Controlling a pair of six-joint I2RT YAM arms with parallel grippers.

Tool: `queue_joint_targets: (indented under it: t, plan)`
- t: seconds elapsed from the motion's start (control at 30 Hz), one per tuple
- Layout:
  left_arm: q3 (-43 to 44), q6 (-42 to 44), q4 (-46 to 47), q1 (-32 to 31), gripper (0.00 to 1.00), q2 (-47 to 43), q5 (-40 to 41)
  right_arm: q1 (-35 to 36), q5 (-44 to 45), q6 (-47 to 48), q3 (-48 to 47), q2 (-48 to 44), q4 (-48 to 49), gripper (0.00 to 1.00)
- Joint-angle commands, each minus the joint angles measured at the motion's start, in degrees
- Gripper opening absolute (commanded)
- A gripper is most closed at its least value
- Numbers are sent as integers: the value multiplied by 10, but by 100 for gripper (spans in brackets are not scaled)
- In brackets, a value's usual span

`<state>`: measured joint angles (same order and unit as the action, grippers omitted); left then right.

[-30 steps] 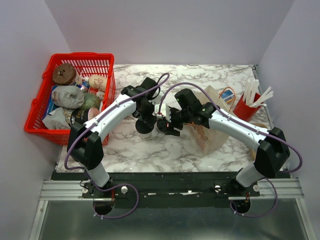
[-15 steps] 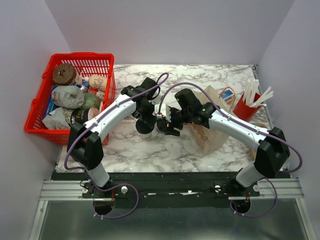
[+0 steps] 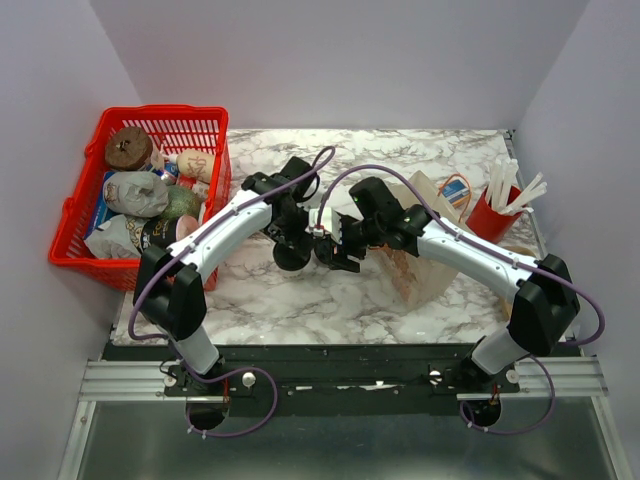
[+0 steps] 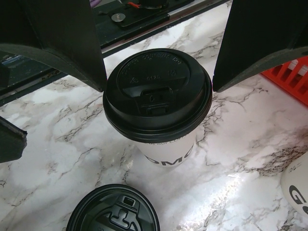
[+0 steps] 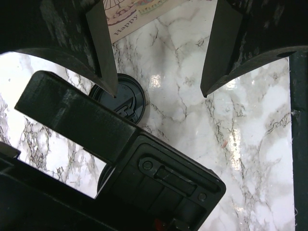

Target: Pack the takeout coffee

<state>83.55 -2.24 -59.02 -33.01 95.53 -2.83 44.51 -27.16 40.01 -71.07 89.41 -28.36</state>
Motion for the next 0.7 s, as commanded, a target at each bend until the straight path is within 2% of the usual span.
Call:
queue_joint_targets:
  t: [0.0,0.67]
  plan:
    - [7,0,-9,8,98,-25,20,-2,1,-4,-19,13,1,78]
    - [6,-10,-6,9,98,-17,-21,-2,0,-3,-28,18,-5,78]
